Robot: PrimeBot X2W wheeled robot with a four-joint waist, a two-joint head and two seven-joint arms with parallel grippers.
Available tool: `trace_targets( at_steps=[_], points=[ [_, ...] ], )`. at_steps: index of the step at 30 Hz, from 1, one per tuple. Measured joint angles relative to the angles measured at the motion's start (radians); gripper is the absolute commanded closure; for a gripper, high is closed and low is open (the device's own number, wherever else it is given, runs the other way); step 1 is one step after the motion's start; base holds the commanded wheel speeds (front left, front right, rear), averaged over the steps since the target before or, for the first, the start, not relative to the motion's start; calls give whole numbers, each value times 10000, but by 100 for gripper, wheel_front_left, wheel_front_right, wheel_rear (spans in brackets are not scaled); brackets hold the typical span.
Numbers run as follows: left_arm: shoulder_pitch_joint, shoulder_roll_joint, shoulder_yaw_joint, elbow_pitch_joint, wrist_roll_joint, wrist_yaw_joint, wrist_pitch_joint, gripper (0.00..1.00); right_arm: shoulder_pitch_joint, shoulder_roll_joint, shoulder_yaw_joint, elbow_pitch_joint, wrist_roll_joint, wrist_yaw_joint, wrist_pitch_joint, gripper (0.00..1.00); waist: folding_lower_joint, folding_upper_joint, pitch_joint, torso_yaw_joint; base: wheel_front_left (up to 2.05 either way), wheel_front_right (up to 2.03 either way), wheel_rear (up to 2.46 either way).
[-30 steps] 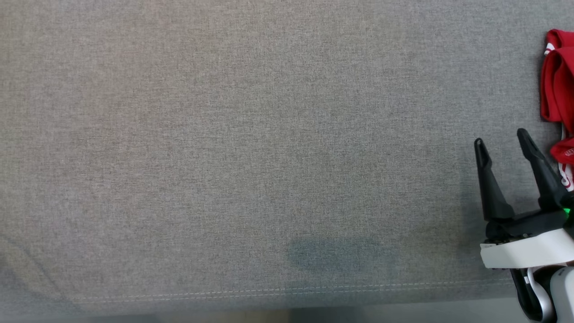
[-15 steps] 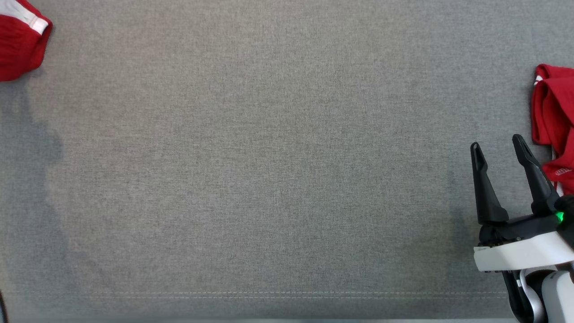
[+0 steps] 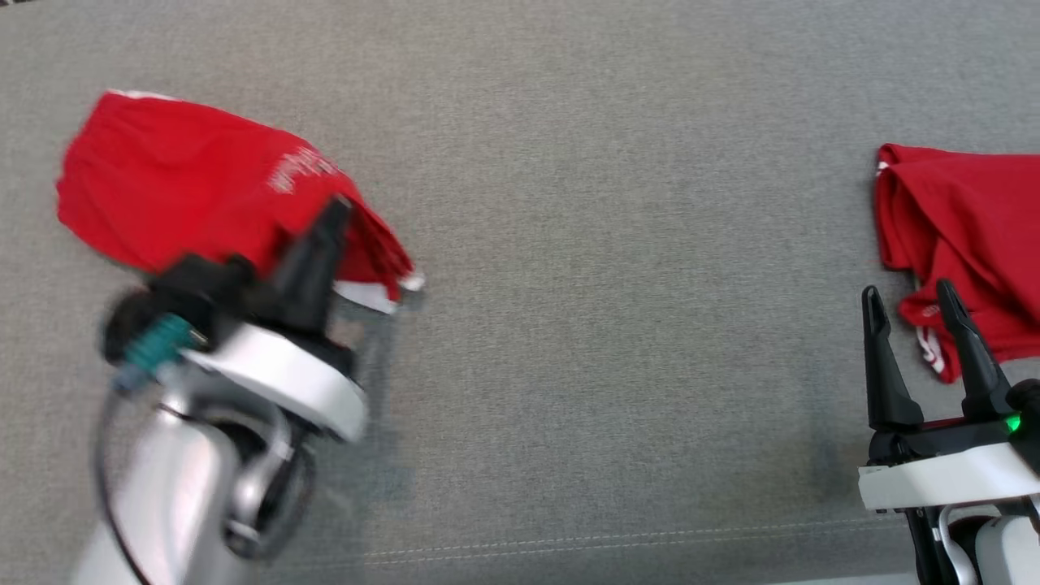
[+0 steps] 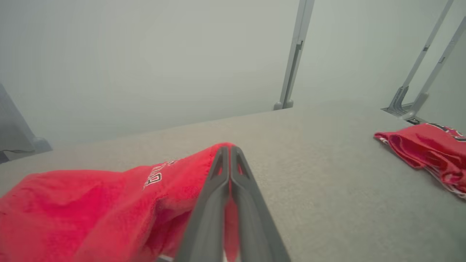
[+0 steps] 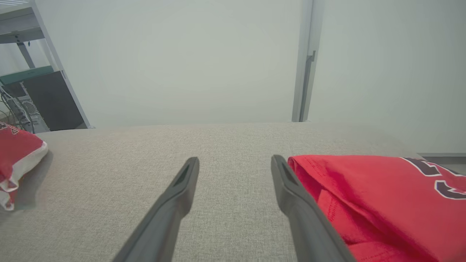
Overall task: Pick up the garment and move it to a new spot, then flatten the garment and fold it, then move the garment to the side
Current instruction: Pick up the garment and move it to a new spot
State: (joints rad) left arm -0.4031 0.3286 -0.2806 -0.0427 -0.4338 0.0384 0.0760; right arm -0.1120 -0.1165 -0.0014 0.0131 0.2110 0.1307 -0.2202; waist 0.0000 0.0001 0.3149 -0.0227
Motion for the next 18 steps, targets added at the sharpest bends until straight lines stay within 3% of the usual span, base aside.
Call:
trace_targets(
  at_steps=[3,7,13,18],
  points=[
    [796,-660,-702,-364,-46,309,174,100,2,130,-61,21,29,0,-63,0,0,0,-65,-248,0,0,0],
    [1030,-1404,-1561,-35,-84,316,196,100,0,174,-169,42,102,0,-104,0,0,0,-117,-617,0,0,0],
    [235,-2238,-2855,1081,12,-362,155,100,-10,245,-98,71,102,0,-169,0,0,0,-174,-1297,0,0,0],
    [-601,-2583,-3254,1919,4,-504,-119,100,-8,324,21,65,104,0,-180,0,0,0,-218,-2034,0,0,0]
  ],
)
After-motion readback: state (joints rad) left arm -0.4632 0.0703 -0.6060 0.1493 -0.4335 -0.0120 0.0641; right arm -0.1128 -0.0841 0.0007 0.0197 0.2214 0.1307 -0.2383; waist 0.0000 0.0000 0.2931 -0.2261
